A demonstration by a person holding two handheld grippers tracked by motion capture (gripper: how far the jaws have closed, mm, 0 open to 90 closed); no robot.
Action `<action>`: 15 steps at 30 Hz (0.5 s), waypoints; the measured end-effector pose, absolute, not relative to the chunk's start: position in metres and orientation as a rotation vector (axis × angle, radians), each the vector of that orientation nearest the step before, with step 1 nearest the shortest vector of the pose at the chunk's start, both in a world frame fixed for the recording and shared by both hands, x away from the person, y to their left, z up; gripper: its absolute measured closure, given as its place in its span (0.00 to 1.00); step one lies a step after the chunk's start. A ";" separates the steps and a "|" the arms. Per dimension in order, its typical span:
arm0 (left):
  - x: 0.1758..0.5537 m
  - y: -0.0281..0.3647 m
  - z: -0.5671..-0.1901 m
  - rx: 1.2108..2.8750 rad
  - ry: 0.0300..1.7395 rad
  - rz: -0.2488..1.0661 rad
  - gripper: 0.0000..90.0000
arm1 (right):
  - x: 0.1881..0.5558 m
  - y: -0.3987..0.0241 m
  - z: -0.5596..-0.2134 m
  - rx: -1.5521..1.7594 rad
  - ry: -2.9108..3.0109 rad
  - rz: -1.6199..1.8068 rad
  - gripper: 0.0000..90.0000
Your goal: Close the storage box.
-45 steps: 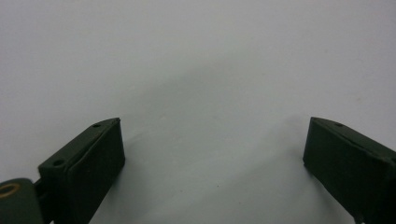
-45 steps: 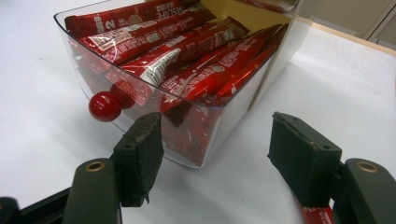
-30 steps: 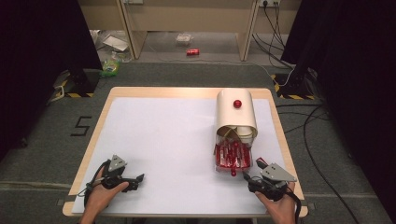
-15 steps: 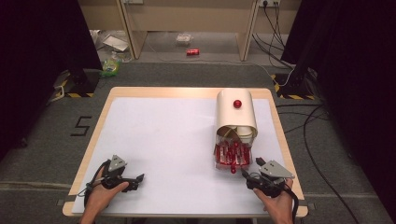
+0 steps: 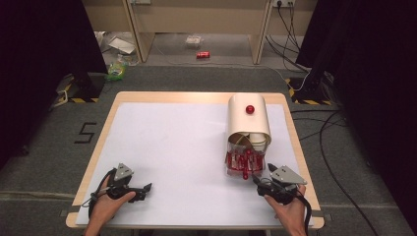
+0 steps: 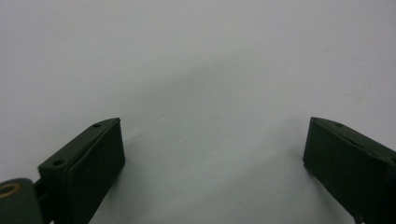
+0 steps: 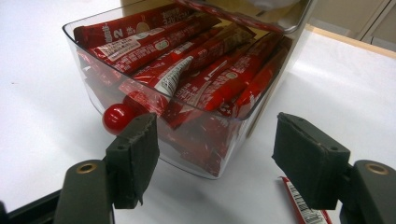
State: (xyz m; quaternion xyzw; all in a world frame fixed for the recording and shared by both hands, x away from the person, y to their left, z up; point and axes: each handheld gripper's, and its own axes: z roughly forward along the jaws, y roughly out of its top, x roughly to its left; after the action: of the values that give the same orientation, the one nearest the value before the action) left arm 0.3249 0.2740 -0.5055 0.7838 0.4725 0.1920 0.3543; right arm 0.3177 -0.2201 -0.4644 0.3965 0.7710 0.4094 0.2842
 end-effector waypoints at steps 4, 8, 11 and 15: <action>0.325 0.274 -0.506 2.025 1.222 0.497 0.05 | 0.320 -0.220 -0.465 1.065 2.059 1.096 0.35; 0.325 0.274 -0.506 2.026 1.222 0.497 0.05 | 0.322 -0.219 -0.465 1.071 2.055 1.102 0.35; 0.325 0.274 -0.506 2.026 1.222 0.496 0.05 | 0.324 -0.218 -0.465 1.068 2.053 1.106 0.34; 0.325 0.274 -0.506 2.025 1.222 0.497 0.05 | 0.326 -0.217 -0.465 1.065 2.053 1.107 0.34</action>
State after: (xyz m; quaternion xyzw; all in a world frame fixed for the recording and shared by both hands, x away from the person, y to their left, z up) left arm 0.3248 0.2739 -0.5056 0.7836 0.4726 0.1924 0.3545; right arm 0.3257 -0.2166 -0.4646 0.3982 0.7675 0.4137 0.2850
